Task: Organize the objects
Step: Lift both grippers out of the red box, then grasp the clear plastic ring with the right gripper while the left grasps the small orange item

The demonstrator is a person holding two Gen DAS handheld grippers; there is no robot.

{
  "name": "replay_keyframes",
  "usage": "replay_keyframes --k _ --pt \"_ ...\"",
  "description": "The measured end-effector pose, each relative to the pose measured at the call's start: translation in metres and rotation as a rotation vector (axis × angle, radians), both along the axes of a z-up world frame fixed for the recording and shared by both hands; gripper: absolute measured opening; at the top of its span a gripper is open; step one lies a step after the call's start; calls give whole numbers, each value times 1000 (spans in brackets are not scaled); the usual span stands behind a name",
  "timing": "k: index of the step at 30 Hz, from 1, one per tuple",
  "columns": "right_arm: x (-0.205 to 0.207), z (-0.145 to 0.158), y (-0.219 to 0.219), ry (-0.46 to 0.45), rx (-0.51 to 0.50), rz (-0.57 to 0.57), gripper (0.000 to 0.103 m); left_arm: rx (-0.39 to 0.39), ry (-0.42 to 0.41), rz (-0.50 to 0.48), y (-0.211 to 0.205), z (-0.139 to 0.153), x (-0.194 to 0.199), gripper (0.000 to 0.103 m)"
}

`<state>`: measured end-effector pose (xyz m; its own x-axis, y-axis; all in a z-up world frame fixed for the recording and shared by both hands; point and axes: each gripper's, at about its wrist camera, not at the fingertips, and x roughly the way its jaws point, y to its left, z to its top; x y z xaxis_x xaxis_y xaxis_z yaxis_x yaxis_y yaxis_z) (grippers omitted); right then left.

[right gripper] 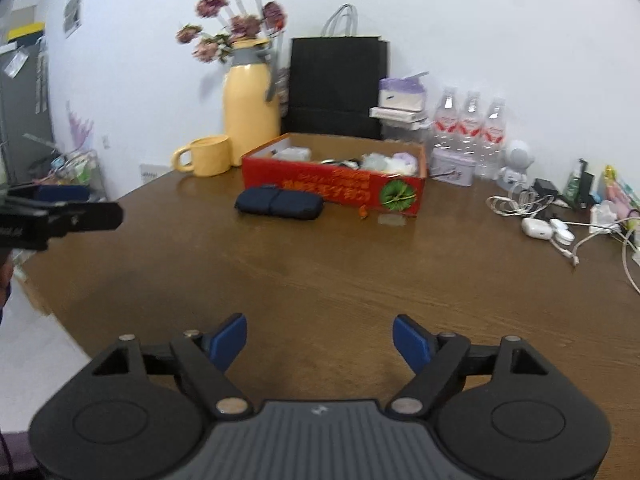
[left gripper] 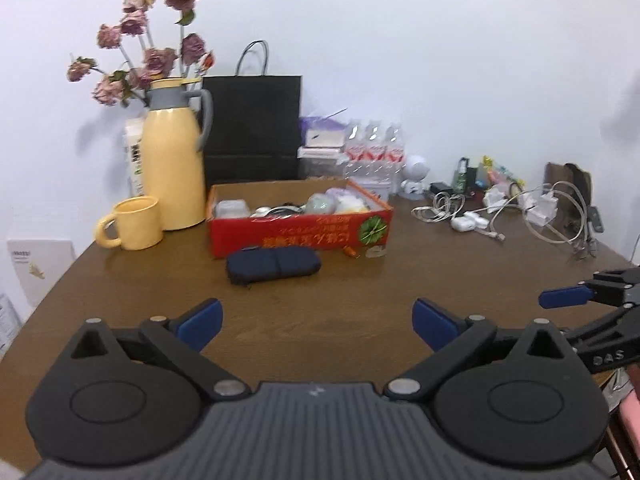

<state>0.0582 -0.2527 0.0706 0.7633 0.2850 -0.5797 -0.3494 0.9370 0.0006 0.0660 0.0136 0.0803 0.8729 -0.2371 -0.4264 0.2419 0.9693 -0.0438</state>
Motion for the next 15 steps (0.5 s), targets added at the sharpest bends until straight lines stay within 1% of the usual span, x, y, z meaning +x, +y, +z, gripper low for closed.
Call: replay_keyframes --k 3,5,7,8,10,12,13,15 --pt "16 -3 -6 -28 3 -39 79 -9 24 -62 -16 -13 26 102" --pt "37 -7 -9 -59 5 -44 79 25 39 -85 -31 -22 49 93" --pt "62 -10 -8 -89 -30 -64 79 56 23 -135 -47 -30 78 93" --pt "76 -13 -8 -103 -48 -65 79 81 24 -155 -57 -35 99 92" --pt "112 -19 -9 -120 -67 -48 78 119 29 -156 -73 -44 134 87" --pt "152 -29 -12 -103 -62 -32 77 109 48 -186 -85 -53 174 83" --pt "176 -35 -14 -79 -53 -26 74 99 66 -196 -90 -57 194 80" --pt "219 -50 -15 -26 -43 -31 69 88 125 -181 -100 -68 236 76"
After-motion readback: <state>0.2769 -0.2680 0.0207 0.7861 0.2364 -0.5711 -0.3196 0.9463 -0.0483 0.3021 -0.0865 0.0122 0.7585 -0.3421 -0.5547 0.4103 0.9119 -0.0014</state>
